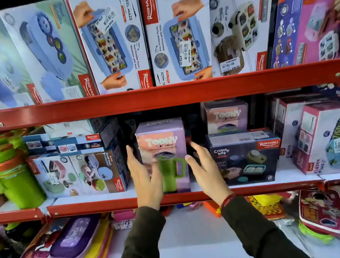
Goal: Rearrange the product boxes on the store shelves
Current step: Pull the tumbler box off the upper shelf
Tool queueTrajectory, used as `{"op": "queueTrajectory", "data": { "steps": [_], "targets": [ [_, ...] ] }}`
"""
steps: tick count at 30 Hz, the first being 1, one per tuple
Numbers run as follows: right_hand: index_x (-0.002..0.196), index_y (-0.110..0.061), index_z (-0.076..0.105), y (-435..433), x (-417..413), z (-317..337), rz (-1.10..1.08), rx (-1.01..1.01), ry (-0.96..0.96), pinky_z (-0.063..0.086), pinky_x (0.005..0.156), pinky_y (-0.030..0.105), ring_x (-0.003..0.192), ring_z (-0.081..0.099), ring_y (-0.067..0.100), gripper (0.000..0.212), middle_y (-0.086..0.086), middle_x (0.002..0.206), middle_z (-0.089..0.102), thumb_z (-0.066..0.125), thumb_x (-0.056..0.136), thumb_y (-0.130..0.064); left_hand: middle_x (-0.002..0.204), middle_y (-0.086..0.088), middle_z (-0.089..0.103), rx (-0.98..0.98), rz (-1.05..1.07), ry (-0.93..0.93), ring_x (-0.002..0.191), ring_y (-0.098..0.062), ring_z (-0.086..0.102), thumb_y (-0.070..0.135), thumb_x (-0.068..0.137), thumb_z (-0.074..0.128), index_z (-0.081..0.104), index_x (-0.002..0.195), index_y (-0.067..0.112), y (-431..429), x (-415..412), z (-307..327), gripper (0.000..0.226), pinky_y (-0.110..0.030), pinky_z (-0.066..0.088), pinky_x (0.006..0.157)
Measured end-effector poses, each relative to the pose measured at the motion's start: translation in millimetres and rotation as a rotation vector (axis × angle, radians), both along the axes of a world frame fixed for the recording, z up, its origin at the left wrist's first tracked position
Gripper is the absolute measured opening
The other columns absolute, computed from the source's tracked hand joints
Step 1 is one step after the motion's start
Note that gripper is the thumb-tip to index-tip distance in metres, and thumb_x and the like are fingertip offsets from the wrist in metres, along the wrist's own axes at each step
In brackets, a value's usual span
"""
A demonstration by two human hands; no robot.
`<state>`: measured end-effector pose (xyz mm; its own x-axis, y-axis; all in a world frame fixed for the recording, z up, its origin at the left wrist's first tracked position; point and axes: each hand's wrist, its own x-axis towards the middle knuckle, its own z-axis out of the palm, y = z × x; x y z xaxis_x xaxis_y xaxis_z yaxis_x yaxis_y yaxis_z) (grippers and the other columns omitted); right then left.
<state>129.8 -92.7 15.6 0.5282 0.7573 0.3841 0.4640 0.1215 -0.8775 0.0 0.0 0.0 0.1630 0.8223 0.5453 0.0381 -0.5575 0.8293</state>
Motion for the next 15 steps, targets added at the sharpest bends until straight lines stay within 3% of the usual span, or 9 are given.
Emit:
{"op": "queueTrajectory", "data": {
  "steps": [1,3,6,8,11,15],
  "targets": [
    [0.157,-0.019,0.036,4,0,-1,0.001,-0.013,0.009,0.027,0.108,0.018,0.151,0.035,0.018,0.054,0.002,0.164,0.034,0.05,0.105,-0.027,0.17,0.001,0.013,-0.075,-0.07,-0.023,0.157,-0.012,0.015,0.032,0.094,0.047,0.005,0.16,0.026,4,-1,-4,0.08,-0.046,0.017,0.13],
    [0.158,-0.018,0.033,9,1,-6,0.0,-0.063,-0.002,0.026,0.112,0.02,0.152,0.033,0.018,0.059,0.002,0.165,0.034,0.055,0.103,-0.028,0.164,-0.003,0.034,-0.136,-0.153,0.033,0.151,-0.017,0.034,0.03,0.096,0.051,0.014,0.159,0.027,15,-3,-10,0.073,-0.044,0.027,0.126],
    [0.157,-0.023,0.034,13,0,-14,-0.009,-0.066,0.015,0.033,0.124,0.038,0.149,0.041,0.02,0.065,0.002,0.163,0.041,0.063,0.099,-0.028,0.15,0.001,0.052,-0.133,-0.169,0.084,0.139,-0.014,0.049,0.015,0.103,0.048,0.028,0.156,0.026,19,-6,-16,0.058,-0.013,0.038,0.113],
    [0.152,-0.023,0.042,16,2,-18,-0.021,-0.005,0.068,0.045,0.117,0.048,0.139,0.055,0.022,0.064,0.005,0.156,0.051,0.069,0.094,-0.024,0.146,0.005,0.055,-0.097,-0.16,0.092,0.134,-0.008,0.052,0.016,0.104,0.045,0.03,0.155,0.026,19,-7,-15,0.054,-0.002,0.037,0.102],
    [0.145,-0.018,0.051,15,4,-15,-0.042,0.093,0.15,0.053,0.11,0.045,0.128,0.065,0.023,0.058,0.011,0.147,0.06,0.073,0.092,-0.014,0.138,0.011,0.06,-0.051,-0.124,0.107,0.124,0.005,0.055,0.021,0.106,0.042,0.036,0.153,0.03,20,-9,-13,0.049,-0.005,0.04,0.1],
    [0.144,-0.02,0.056,4,3,-3,-0.003,0.175,0.164,0.054,0.108,0.035,0.126,0.067,0.014,0.058,0.002,0.141,0.065,0.076,0.089,-0.011,0.141,0.008,0.062,-0.008,-0.126,0.057,0.131,-0.006,0.057,0.024,0.105,0.044,0.04,0.151,0.033,17,-16,-2,0.047,-0.023,0.044,0.109]
  ]
}}
